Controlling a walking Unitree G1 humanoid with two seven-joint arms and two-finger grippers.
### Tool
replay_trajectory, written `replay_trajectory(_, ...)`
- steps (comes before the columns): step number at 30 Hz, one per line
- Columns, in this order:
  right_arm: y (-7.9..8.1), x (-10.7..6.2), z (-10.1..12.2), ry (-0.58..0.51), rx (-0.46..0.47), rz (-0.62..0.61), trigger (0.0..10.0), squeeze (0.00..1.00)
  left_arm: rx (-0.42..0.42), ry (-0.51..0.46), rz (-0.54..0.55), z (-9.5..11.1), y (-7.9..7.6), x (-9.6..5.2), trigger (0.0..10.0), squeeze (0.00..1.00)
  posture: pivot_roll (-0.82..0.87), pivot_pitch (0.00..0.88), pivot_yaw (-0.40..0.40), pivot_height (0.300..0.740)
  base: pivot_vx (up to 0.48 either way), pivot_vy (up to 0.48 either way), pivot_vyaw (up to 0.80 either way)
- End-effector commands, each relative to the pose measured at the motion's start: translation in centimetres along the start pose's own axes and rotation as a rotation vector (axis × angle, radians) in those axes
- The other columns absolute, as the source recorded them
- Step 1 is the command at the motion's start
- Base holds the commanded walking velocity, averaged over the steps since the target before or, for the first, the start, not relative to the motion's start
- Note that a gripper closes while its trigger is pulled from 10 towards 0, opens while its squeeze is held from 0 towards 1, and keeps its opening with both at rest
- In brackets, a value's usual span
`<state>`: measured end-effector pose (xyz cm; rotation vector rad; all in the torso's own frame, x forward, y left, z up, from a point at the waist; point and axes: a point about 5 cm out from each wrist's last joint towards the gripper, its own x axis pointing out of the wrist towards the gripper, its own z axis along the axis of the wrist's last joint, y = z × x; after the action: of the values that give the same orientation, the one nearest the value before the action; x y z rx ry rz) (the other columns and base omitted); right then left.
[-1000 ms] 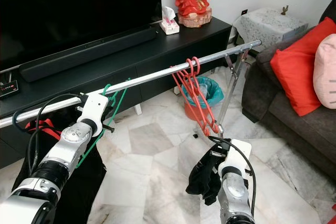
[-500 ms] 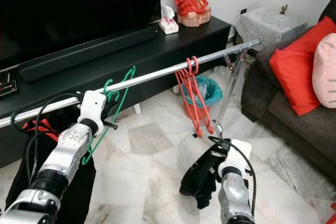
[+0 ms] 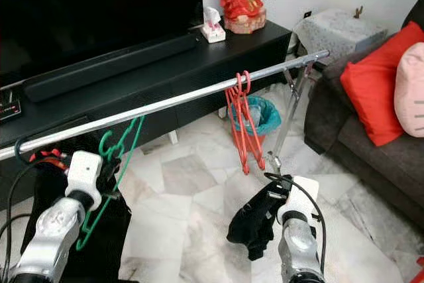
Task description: Hang hanger
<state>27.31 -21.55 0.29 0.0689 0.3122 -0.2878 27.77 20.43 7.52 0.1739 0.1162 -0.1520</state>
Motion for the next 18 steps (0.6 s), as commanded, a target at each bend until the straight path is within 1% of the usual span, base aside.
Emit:
replay_trajectory(1, 0.4, 0.6, 1.6, -0.056, 0.001, 0.018, 10.0, 0.0, -0.028, -0.031, 0.009, 0.6, 0.0, -0.2, 10.0, 0.0, 0.05, 0.0, 0.004, 0.74, 0.0, 0.0, 0.0)
replay_trajectory(5, 0.7, 0.8, 2.2, -0.076, -0.008, 0.033, 10.0, 0.0, -0.051, -0.016, 0.016, 0.2, -0.3, 0.1, 10.0, 0.0, 0.05, 0.0, 0.001, 0.74, 0.0, 0.0, 0.0)
replay_trajectory(9, 0.7, 0.7, 2.4, -0.09, -0.028, 0.047, 10.0, 0.0, -0.062, -0.034, 0.019, 0.8, -0.5, 0.3, 10.0, 0.0, 0.04, 0.0, -0.003, 0.74, 0.0, 0.0, 0.0)
replay_trajectory(13, 0.5, 0.7, 2.5, -0.093, -0.029, 0.046, 10.0, 0.0, -0.064, -0.038, 0.016, 0.9, -0.6, 0.3, 10.0, 0.0, 0.04, 0.0, -0.002, 0.74, 0.0, 0.0, 0.0)
replay_trajectory(18, 0.1, 1.1, 3.5, -0.119, -0.03, 0.041, 10.0, 0.0, -0.072, -0.034, 0.016, 0.7, -0.7, 0.1, 10.0, 0.0, 0.05, 0.0, -0.005, 0.74, -0.26, 0.0, 0.0)
